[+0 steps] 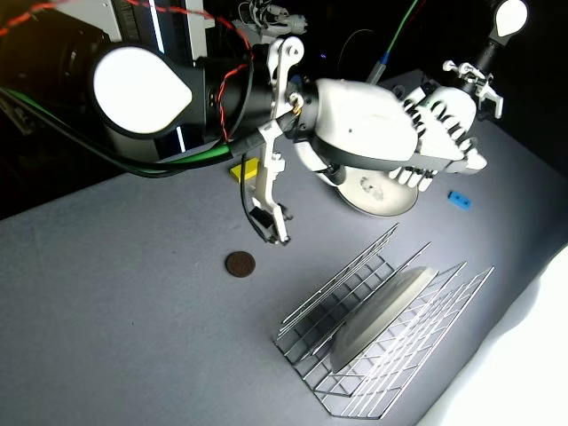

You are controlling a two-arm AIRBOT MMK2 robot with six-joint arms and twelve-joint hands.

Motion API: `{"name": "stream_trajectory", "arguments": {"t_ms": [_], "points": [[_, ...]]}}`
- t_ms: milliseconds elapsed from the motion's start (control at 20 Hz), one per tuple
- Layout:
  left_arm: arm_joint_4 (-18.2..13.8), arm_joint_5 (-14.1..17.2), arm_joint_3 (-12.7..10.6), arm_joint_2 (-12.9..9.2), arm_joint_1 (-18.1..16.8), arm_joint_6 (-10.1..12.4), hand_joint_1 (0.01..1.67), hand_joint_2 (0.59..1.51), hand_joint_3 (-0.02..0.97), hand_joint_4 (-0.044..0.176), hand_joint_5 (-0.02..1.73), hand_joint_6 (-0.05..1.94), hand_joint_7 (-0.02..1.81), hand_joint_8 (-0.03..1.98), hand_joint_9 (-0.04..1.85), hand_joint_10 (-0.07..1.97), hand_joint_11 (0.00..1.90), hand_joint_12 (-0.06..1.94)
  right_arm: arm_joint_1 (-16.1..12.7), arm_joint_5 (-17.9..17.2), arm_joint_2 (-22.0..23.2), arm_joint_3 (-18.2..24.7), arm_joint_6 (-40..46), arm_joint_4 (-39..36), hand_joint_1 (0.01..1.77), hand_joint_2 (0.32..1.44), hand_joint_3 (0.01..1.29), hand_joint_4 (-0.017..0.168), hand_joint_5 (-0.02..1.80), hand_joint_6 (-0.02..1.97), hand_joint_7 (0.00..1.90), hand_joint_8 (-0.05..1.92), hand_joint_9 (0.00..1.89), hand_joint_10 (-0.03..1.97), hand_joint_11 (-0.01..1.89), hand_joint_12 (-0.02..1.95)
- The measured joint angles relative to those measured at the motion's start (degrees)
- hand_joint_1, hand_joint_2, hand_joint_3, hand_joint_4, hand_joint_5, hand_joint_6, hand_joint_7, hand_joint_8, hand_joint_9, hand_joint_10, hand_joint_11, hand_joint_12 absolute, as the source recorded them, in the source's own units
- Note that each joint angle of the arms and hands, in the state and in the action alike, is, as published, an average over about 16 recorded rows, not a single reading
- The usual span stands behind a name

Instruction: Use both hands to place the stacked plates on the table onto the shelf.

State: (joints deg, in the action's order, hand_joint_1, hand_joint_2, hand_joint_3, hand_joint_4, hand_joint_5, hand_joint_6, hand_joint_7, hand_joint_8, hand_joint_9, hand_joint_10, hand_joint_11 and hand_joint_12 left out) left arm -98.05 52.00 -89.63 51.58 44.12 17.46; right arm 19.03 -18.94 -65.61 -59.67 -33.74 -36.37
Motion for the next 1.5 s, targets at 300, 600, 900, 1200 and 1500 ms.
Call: {"name": "stream_trajectory", "arguments": {"t_ms": [300,600,900,1200,1500], "points": [[-0.5,0.0,-0.4,-0.2,-1.7,0.7,0.02,1.232,0.021,0.001,0.02,0.02,0.02,-0.01,0.0,0.0,0.02,-0.01,4.1,0.3,0.0,4.1,-10.5,7.0,1.08,0.93,0.01,0.002,0.02,0.03,0.02,0.0,0.02,0.02,0.01,0.01],[-0.6,-0.5,-0.9,0.0,-1.8,1.0,0.02,1.232,0.021,0.001,0.02,0.02,0.01,-0.01,0.01,0.01,0.02,-0.01,5.8,0.4,0.0,6.2,-13.3,8.1,1.06,0.96,0.01,0.003,0.02,0.03,0.02,0.0,0.01,0.02,0.01,0.01],[0.2,-2.0,-1.3,0.7,1.3,1.1,0.02,1.232,0.021,0.001,0.02,0.02,0.0,-0.02,0.01,0.01,0.02,-0.01,6.2,0.8,0.0,6.9,-13.9,8.2,1.01,1.0,0.01,0.004,0.02,0.03,0.02,0.0,0.01,0.02,0.01,0.01],[1.7,-4.0,-1.1,1.4,4.9,1.3,0.02,1.229,0.021,-0.001,0.01,0.0,-0.01,-0.02,0.02,0.01,0.02,-0.01,6.7,1.0,-0.1,7.3,-14.4,8.3,1.0,1.02,0.01,0.004,0.02,0.03,0.02,0.0,0.01,0.02,0.01,0.01],[2.8,-5.6,-0.5,1.6,7.5,1.7,0.02,1.227,0.021,-0.004,-0.01,-0.02,-0.02,-0.02,0.02,0.01,0.02,-0.01,8.0,1.1,-2.4,6.6,-16.4,8.4,1.01,1.01,0.01,0.003,0.02,0.03,0.02,0.0,0.01,0.02,0.01,0.01]]}}
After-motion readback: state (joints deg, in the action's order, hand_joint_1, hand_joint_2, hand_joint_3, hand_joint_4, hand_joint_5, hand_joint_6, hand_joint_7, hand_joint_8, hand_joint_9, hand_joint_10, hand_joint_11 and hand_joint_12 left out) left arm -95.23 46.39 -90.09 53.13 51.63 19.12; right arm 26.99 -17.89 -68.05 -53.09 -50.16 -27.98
